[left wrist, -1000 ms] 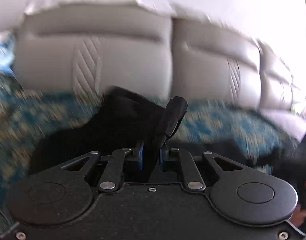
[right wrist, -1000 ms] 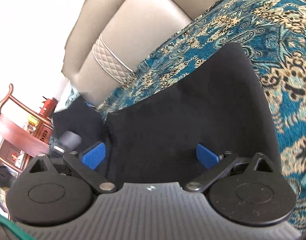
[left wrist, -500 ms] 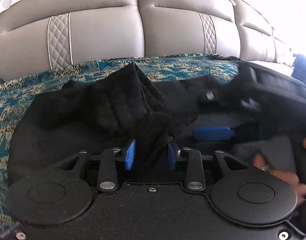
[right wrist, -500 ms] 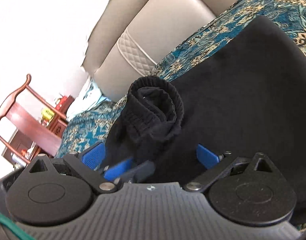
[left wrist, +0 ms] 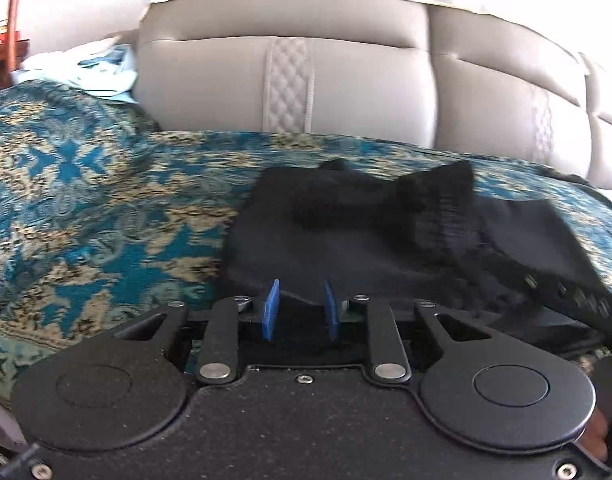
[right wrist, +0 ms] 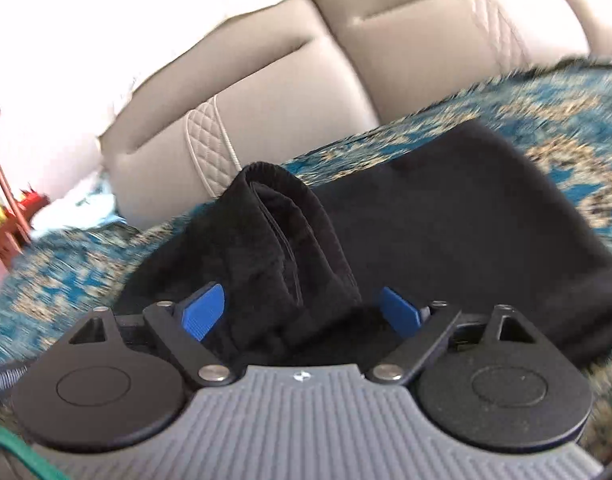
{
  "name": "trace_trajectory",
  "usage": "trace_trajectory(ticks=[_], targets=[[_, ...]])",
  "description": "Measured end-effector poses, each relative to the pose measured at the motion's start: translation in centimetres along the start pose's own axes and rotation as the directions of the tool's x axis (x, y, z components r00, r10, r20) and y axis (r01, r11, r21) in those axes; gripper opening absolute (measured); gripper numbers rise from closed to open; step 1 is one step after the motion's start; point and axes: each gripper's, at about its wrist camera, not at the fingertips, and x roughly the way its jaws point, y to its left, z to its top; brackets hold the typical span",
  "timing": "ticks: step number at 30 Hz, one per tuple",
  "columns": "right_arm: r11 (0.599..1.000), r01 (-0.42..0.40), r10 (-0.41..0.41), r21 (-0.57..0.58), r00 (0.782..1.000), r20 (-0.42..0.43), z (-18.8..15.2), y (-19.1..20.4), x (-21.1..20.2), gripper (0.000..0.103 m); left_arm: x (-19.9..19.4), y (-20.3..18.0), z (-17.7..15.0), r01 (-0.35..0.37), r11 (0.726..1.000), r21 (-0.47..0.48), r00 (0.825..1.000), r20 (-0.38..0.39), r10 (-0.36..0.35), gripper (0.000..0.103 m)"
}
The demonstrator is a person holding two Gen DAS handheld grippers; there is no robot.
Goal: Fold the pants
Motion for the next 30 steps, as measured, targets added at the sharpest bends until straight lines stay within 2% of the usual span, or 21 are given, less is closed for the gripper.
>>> trace_trajectory(ticks=[2,5,10,13,19,22,24,26,27,28,30], targets=[[0.999,0.039,-0.039,-0.036,0.999,0.008,-0.9,0.6,-0.7,0.093,0.6,0.4,-0.1,-0.020,1.000,0.002,1.000,-0.008,0.020,0.022],[0.998,0.009,-0.010,-0.063,1.000,-0.010,-1.3,1.1,-0.8,0.095,1.9,0.5,-0.4,-0.043,0.999,0.008,0.998,-0.042,0.043,0.022],[0.987,-0.153,0.155,0.044,0.987,-0.049,-0.9,1.0,0.0,0.095,3.6,0.3,-1.1,-0.045,0.999,0.005,0.997,-0.070,0.045,0.022],[0.979,-0.196,0.199,0.062,0.978,-0.060,-1.0,1.3,0.4,0.094,3.7,0.6,-1.3,-0.031,0.999,-0.006,0.997,-0.070,0.031,0.022],[0.990,-0.142,0.140,-0.027,0.989,-0.050,-0.6,2.8,2.1,0.093,3.4,0.4,-1.6,-0.023,1.000,0.020,0.998,-0.055,0.024,0.022],[0.993,-0.108,0.105,-0.046,0.993,-0.062,0.5,3.5,3.5,0.085,3.3,0.5,-1.7,-0.019,1.000,0.013,0.998,-0.054,0.020,0.022],[0.996,-0.075,0.072,-0.039,0.994,-0.081,1.4,3.9,4.4,0.075,3.3,0.6,-1.6,-0.015,1.000,0.009,0.998,-0.055,0.016,0.022],[0.999,-0.036,0.033,-0.027,0.994,-0.109,2.2,4.0,5.2,0.057,3.3,0.6,-1.5,-0.013,1.000,0.009,0.998,-0.058,0.013,0.022],[0.999,-0.009,0.004,-0.042,0.992,-0.125,2.7,4.2,5.6,0.042,3.3,0.6,-1.4,-0.012,1.000,0.007,0.998,-0.062,0.012,0.022],[0.997,0.015,-0.025,-0.071,0.990,-0.137,3.1,4.6,5.9,0.040,3.3,0.7,-1.2,-0.008,1.000,0.003,0.998,-0.068,0.008,0.022],[0.993,0.014,-0.031,-0.119,0.989,-0.143,3.9,4.8,6.1,0.029,3.1,0.8,-0.6,0.008,1.000,-0.012,0.997,-0.072,-0.009,0.022]])
